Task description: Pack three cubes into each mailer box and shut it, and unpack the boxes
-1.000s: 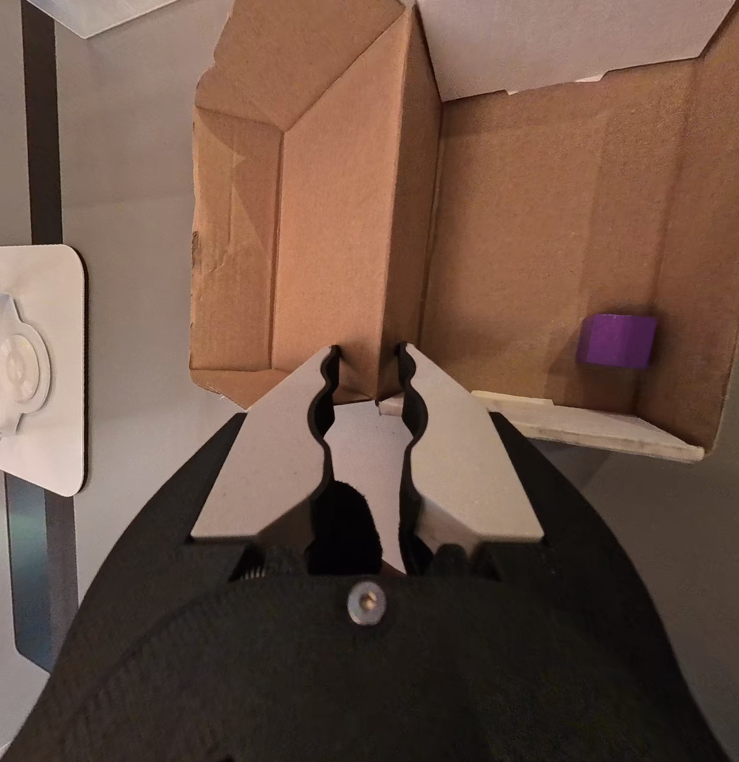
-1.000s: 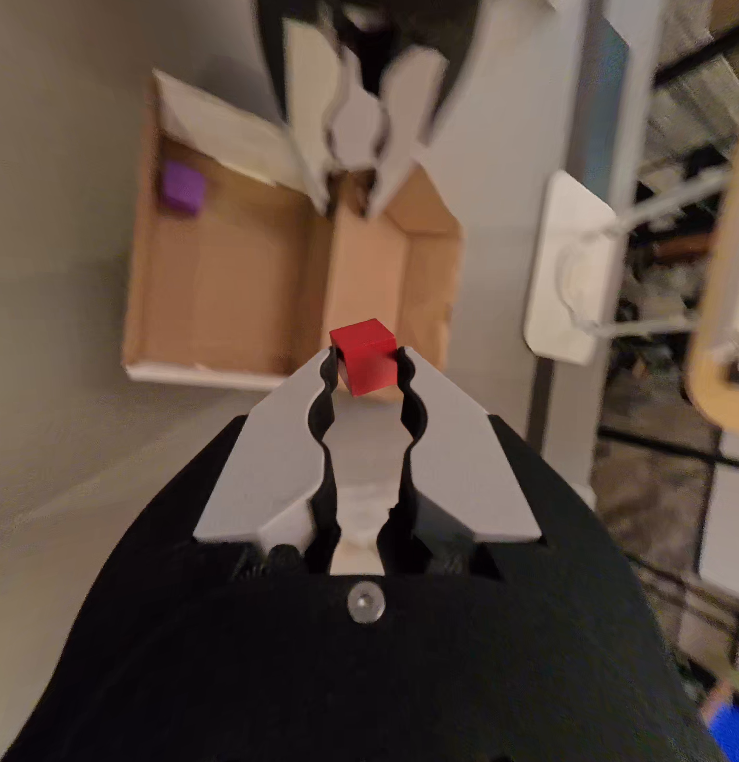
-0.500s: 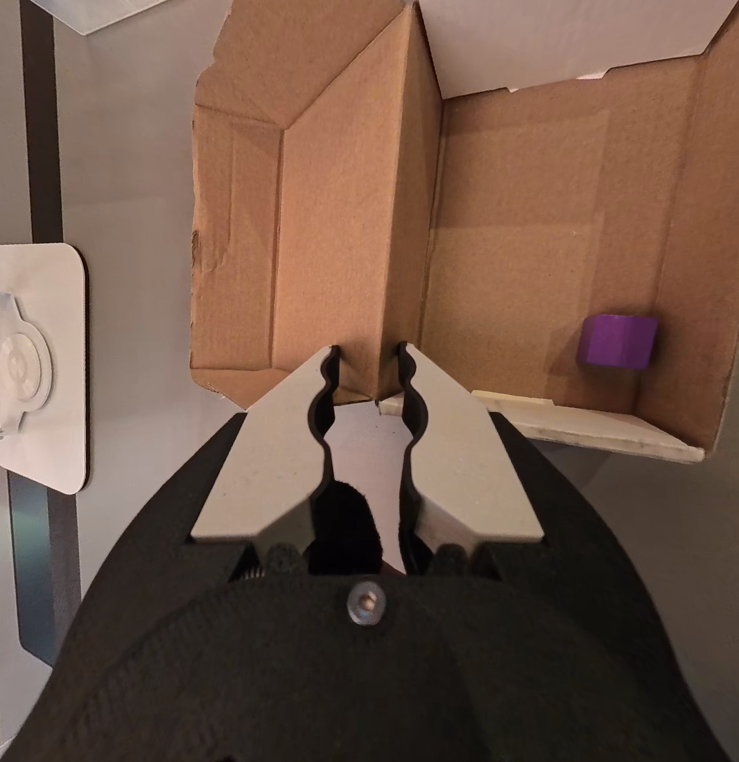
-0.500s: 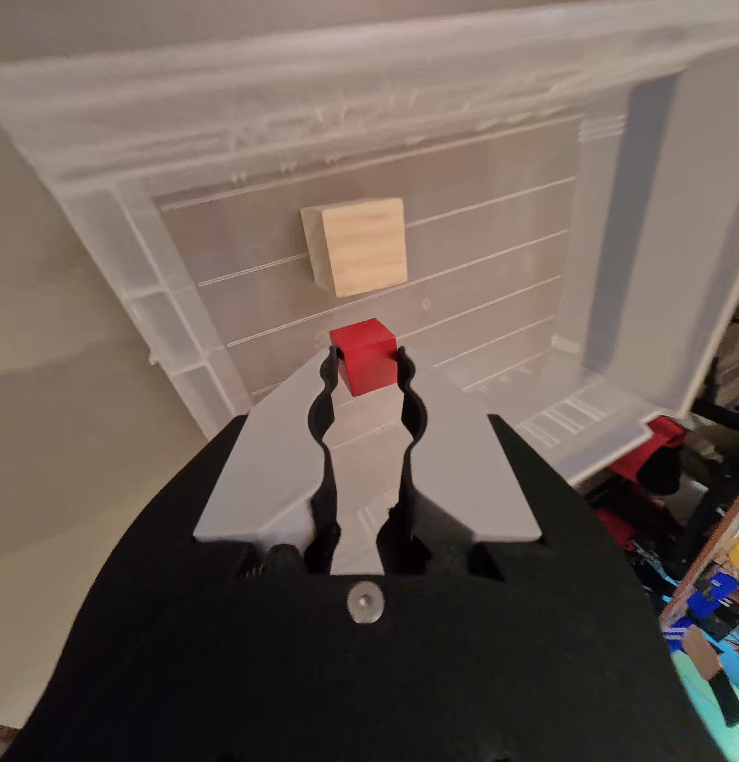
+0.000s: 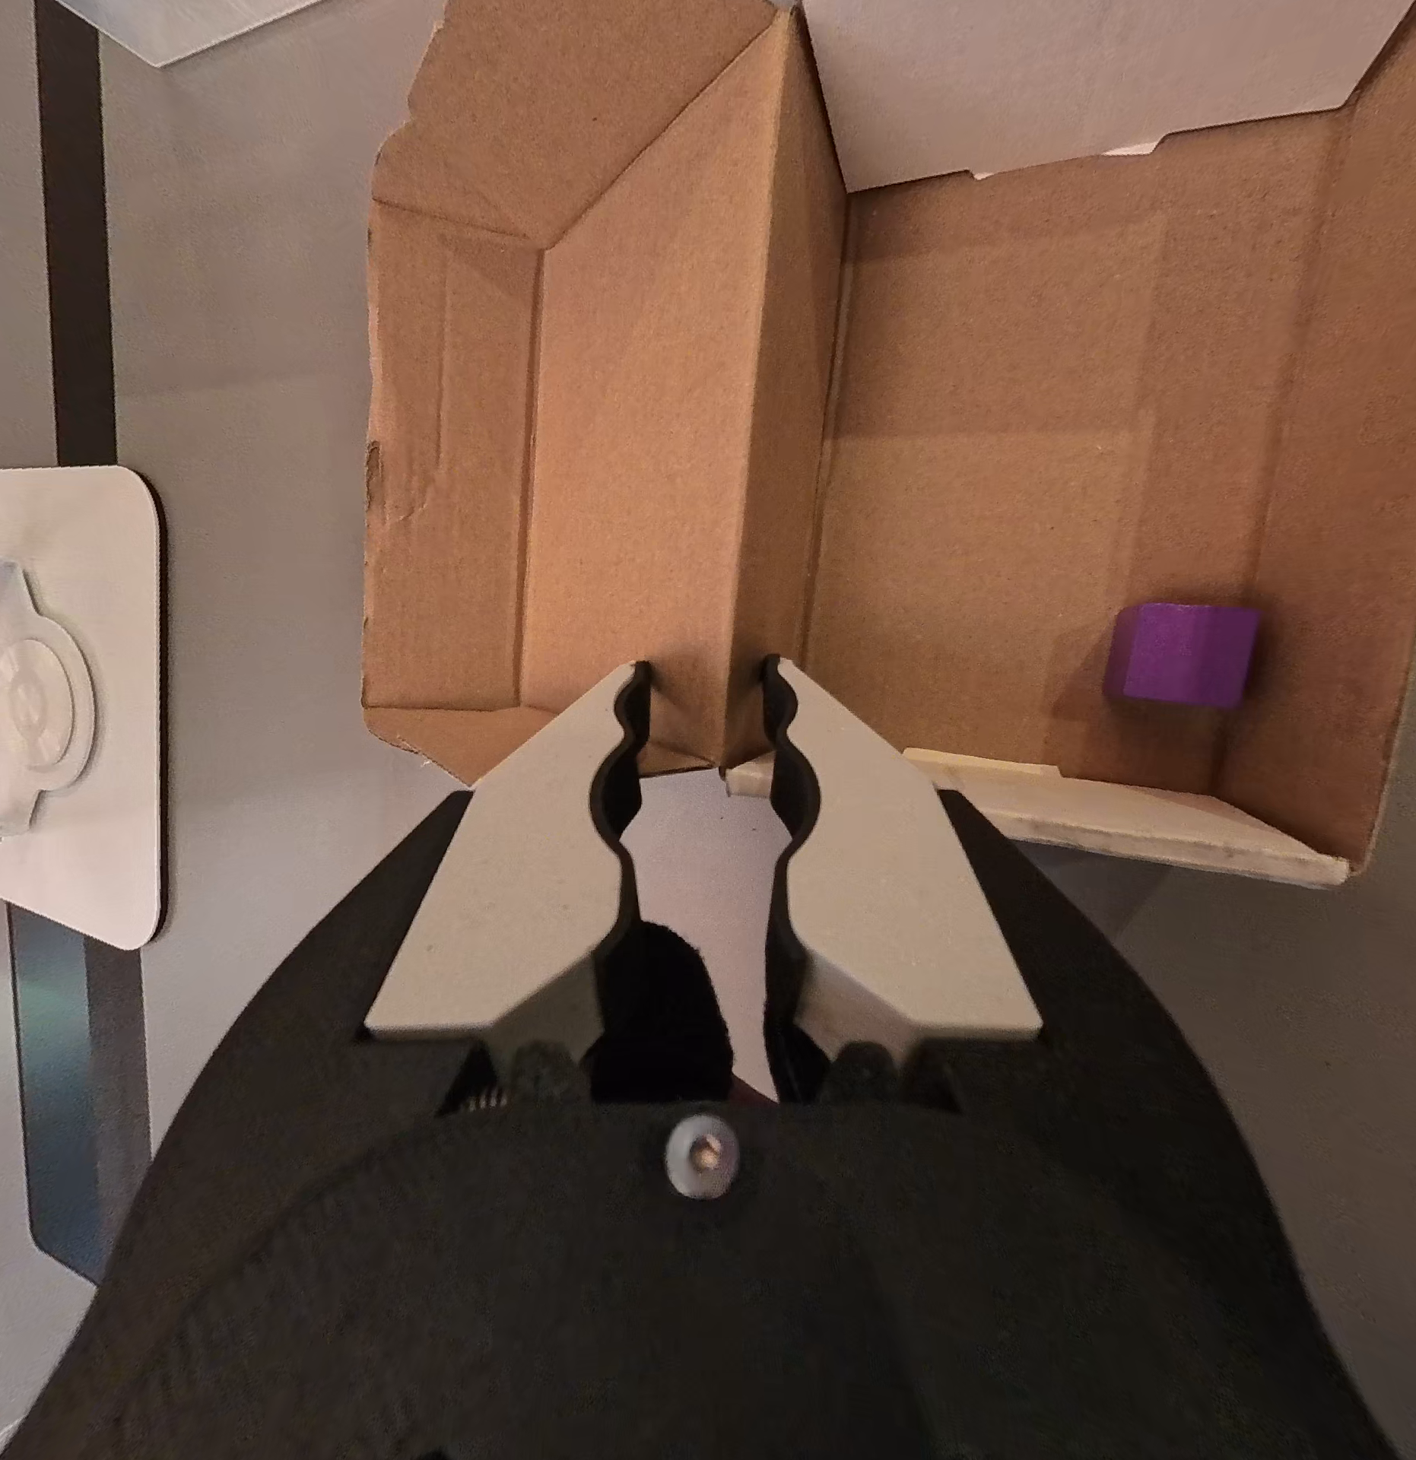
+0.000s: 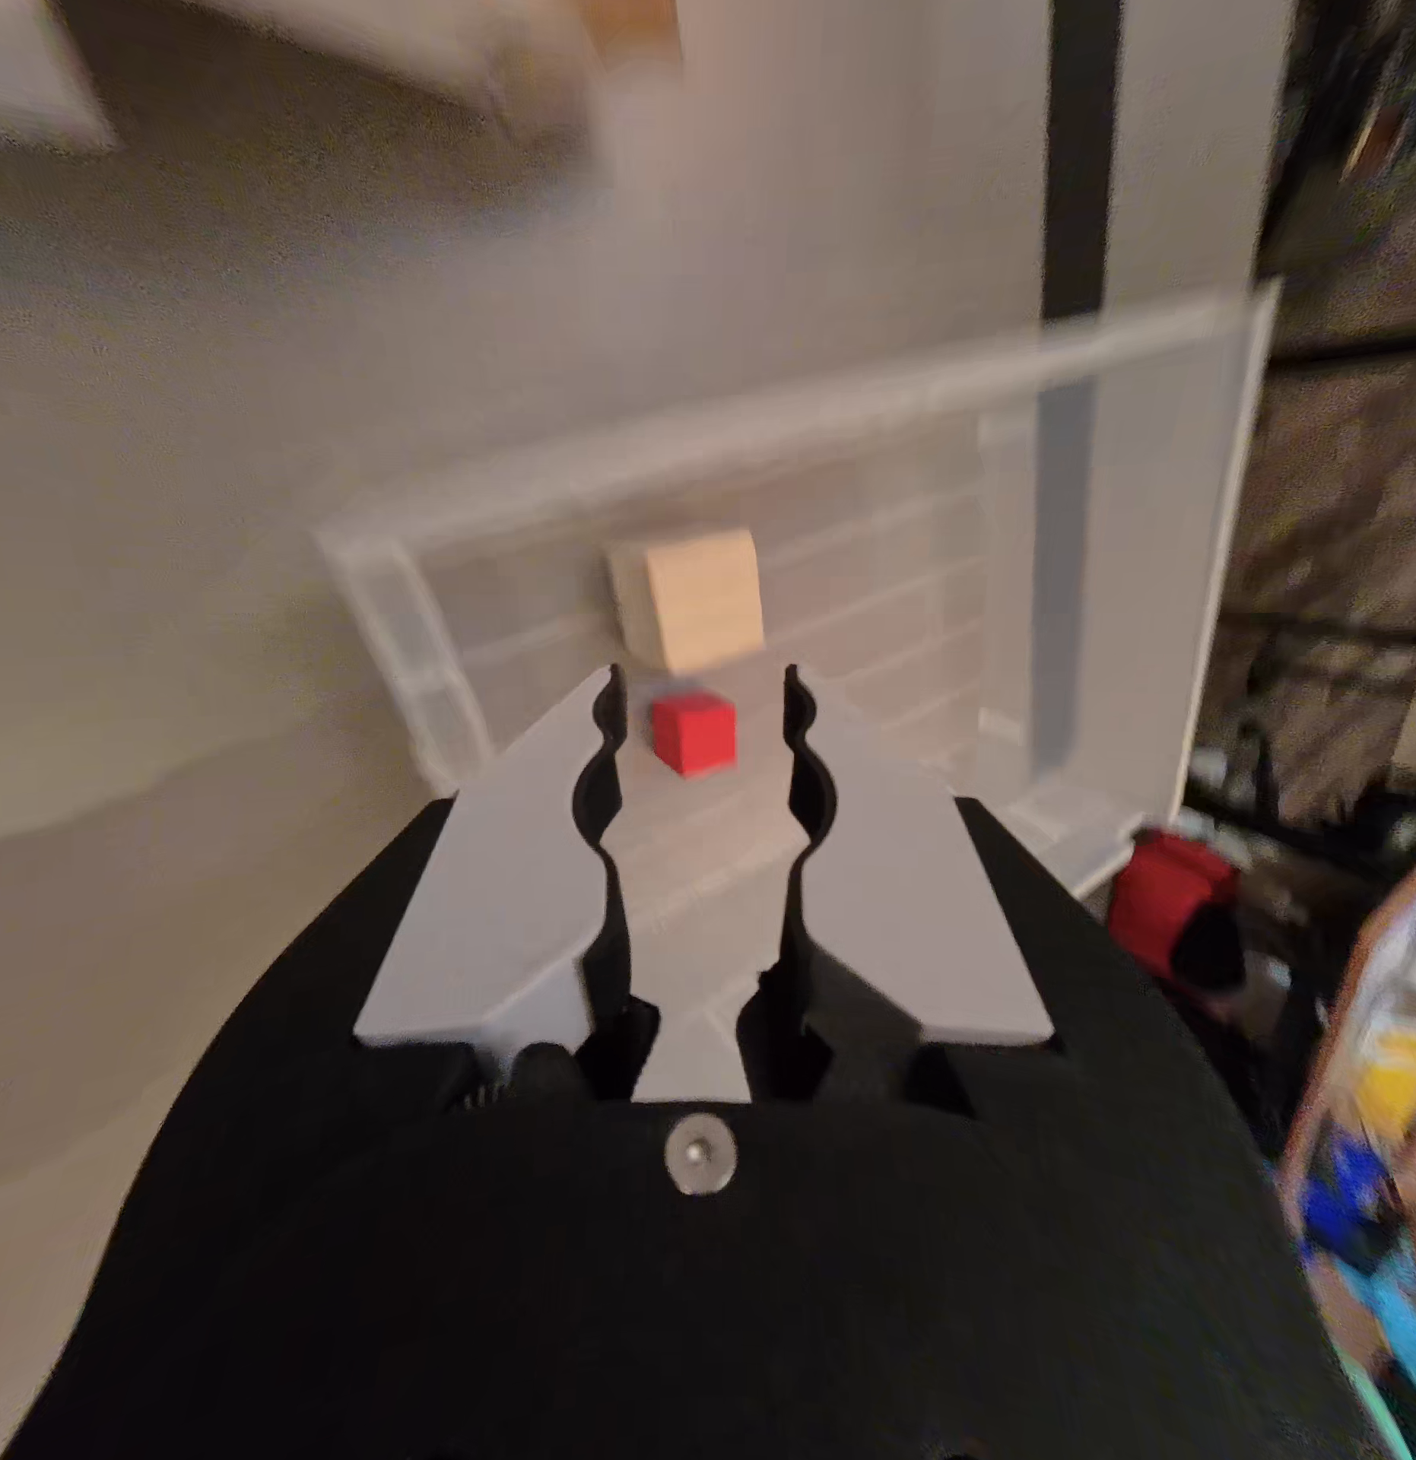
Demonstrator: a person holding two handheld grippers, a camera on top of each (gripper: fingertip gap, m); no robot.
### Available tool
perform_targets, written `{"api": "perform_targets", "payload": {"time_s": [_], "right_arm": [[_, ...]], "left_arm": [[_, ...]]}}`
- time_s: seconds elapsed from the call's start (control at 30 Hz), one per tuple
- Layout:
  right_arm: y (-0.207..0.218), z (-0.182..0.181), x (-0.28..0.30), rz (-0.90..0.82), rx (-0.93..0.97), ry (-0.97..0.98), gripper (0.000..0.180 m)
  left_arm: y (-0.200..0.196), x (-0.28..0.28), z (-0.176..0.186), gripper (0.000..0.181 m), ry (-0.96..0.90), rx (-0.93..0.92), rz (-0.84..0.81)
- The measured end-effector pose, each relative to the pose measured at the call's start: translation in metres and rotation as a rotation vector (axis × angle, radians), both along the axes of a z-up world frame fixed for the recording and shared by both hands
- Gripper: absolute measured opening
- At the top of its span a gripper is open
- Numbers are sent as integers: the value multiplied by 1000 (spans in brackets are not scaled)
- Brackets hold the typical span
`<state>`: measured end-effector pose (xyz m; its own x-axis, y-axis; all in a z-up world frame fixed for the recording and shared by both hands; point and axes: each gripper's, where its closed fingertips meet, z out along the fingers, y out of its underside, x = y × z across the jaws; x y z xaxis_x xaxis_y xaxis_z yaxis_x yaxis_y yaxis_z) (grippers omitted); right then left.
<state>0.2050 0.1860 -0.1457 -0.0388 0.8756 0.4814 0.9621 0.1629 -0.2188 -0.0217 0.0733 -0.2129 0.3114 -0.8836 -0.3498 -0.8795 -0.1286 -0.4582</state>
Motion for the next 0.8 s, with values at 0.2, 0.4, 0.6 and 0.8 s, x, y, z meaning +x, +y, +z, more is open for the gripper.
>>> {"api": "perform_targets", "payload": {"time_s": [0.2, 0.4, 0.6, 0.8], "right_arm": [[-147, 23, -127, 370, -231, 254, 37], [-200, -31, -174, 415, -450, 259, 36], [-202, -58, -191, 297, -544, 211, 27], [-207, -61, -201, 305, -553, 229, 21]], "left_arm": [[0, 0, 0, 27, -9, -4, 1], [0, 0, 0, 27, -21, -8, 3], [0, 0, 0, 28, -24, -10, 5], [0, 2, 0, 27, -57, -22, 12]]}}
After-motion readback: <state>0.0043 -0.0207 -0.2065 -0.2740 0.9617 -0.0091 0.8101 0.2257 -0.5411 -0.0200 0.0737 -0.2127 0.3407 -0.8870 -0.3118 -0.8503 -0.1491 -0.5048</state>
